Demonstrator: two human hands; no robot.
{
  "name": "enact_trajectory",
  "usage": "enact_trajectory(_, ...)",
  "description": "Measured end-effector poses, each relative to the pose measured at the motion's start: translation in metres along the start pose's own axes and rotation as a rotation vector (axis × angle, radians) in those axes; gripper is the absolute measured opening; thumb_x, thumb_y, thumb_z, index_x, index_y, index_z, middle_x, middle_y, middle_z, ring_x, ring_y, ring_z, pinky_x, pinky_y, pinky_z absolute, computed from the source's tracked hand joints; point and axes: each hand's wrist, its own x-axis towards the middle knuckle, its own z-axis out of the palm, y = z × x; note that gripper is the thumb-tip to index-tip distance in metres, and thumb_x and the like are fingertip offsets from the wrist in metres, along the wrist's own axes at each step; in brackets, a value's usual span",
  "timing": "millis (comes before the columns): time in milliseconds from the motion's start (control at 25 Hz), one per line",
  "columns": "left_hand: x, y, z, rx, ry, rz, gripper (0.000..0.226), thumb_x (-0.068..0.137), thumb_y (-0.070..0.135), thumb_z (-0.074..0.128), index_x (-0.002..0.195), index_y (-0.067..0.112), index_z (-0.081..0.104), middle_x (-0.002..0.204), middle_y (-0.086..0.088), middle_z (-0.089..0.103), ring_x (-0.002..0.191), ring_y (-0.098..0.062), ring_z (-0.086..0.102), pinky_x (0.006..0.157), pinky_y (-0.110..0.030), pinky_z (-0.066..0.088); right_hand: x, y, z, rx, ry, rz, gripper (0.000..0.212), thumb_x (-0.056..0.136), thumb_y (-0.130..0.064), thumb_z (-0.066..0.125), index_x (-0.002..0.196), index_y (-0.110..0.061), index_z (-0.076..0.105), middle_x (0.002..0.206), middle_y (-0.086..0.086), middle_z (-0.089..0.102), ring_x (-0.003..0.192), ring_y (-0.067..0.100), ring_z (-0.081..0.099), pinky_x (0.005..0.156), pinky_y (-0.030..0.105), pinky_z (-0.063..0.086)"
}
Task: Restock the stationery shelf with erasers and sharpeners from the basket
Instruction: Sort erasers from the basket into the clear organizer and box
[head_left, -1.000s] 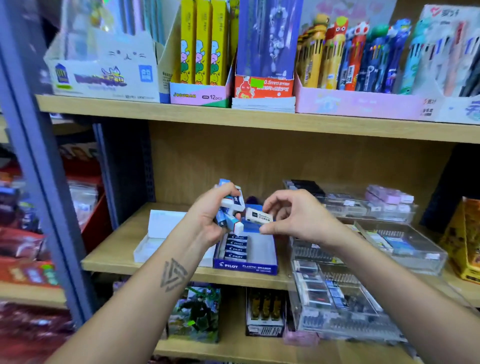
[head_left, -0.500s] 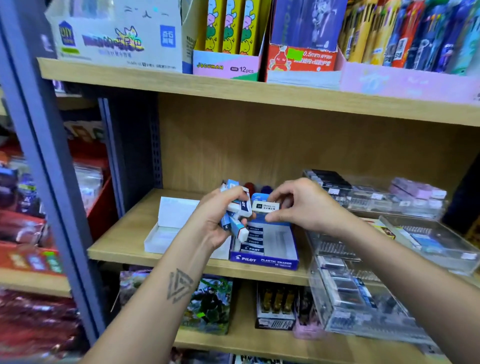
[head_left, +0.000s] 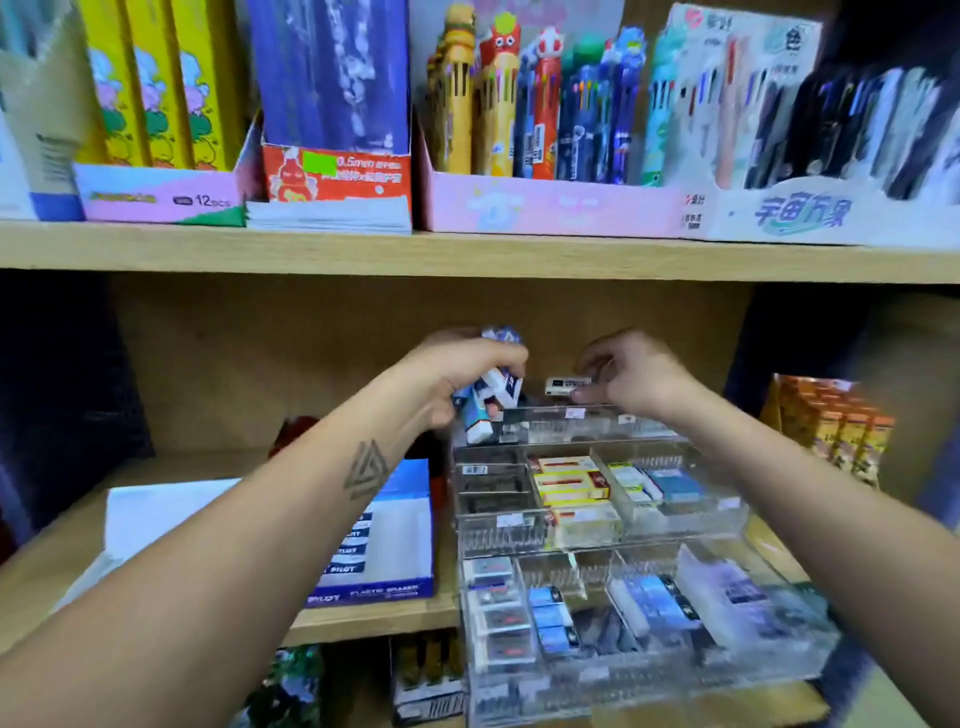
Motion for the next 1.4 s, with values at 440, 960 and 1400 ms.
enact_trajectory(440, 0.022, 0.002, 0.018, 0.092, -0.047, -0.136, 0.009, 0.082, 0.003, 0.064, 0.083, 0.010, 0.059, 0.056, -0.005, 0.056, 0.040, -0.013, 0.051, 0.038, -0.017, 0.040, 0.036, 0.019, -0.004, -0.147, -0.094, -0.051, 0.021, 0.078, -0.018, 0.084, 0.097, -0.014, 0.078, 0.102, -0.001, 0.074, 0.092, 0.013, 0.067, 0.081, 0.022, 0.052)
enact_trajectory(960, 0.017, 0.000, 0.011, -0.006, -0.084, -0.134, 0.010, 0.087, 0.002, 0.061, 0.083, 0.011, 0.061, 0.069, -0.008, 0.057, 0.046, -0.015, 0.052, 0.038, -0.016, 0.039, 0.043, -0.002, 0.029, -0.174, -0.121, -0.104, 0.021, 0.085, -0.008, 0.069, 0.103, -0.015, 0.078, 0.109, 0.004, 0.074, 0.101, 0.018, 0.068, 0.088, 0.027, 0.055)
enact_trajectory(1400, -0.014, -0.018, 0.001, -0.294, -0.072, -0.055, 0.034, 0.080, 0.005, 0.074, 0.114, 0.000, 0.069, 0.105, -0.022, 0.070, 0.081, -0.028, 0.064, 0.062, -0.030, 0.046, -0.039, -0.050, 0.014, 0.786, -0.252, -0.163, 0.055, 0.069, -0.009, 0.089, 0.116, -0.023, 0.063, 0.117, 0.016, 0.068, 0.089, 0.020, 0.068, 0.092, 0.041, 0.055)
